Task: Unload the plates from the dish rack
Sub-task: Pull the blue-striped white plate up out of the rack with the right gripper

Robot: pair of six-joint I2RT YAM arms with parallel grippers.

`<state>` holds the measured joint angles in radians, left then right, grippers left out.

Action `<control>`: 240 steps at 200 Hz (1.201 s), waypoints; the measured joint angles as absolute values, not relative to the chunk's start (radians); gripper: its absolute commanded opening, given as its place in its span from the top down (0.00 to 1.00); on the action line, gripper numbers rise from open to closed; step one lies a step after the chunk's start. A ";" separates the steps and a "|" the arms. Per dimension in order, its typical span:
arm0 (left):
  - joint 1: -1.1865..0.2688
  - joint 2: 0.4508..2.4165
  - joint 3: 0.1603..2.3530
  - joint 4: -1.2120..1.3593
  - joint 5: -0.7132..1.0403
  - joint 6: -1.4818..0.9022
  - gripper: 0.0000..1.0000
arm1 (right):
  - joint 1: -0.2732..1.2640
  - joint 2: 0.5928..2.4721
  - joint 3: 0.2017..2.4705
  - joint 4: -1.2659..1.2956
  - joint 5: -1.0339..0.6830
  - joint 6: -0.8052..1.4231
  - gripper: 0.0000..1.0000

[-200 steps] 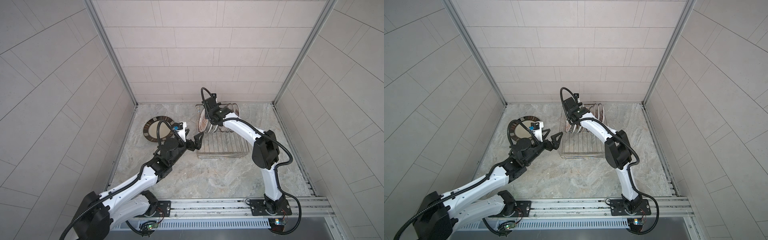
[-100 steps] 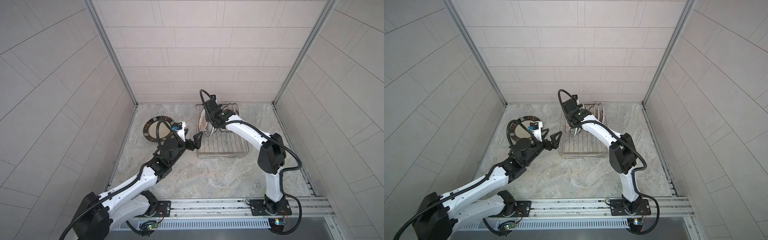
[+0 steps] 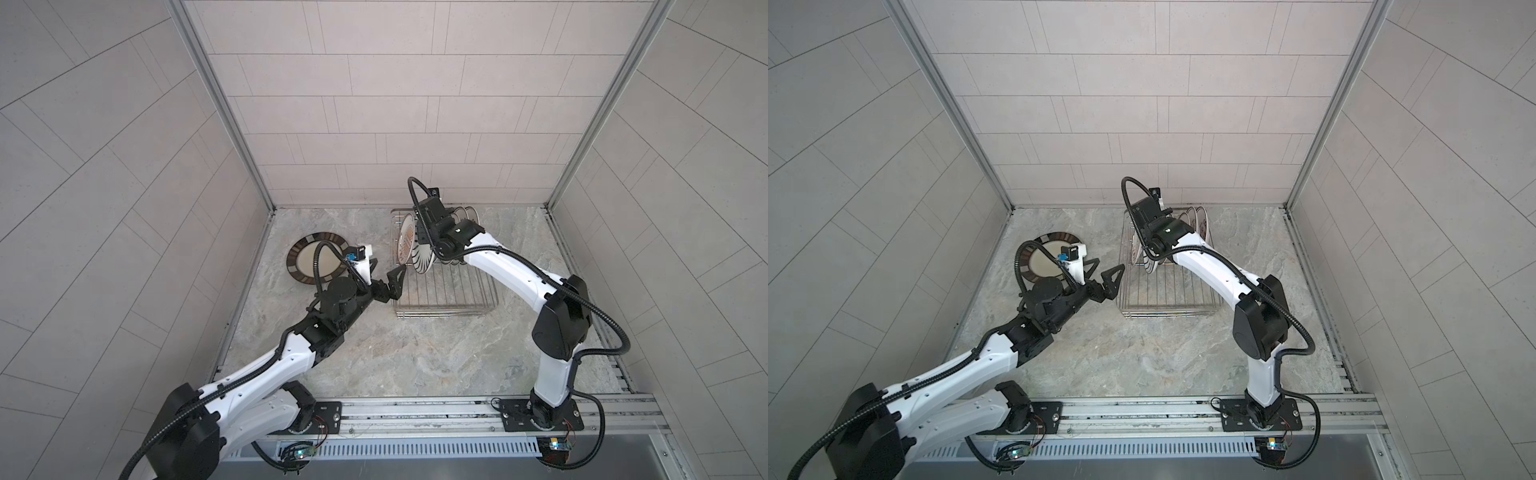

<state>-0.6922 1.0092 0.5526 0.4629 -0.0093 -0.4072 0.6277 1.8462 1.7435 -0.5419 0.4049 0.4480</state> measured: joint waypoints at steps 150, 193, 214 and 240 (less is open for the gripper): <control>-0.692 1.011 0.443 0.620 0.109 -0.400 0.00 | 0.603 1.422 1.415 -0.489 0.230 0.395 0.89; -0.692 1.011 0.393 0.689 0.175 -0.446 0.00 | 0.537 1.293 1.285 -0.450 0.096 0.400 0.89; -0.692 1.006 0.379 0.706 0.195 -0.471 0.00 | 0.481 1.248 1.230 -0.414 -0.017 0.420 0.89; -0.692 0.971 0.358 0.725 0.222 -0.507 0.00 | 0.400 1.232 1.190 -0.369 -0.161 0.461 0.89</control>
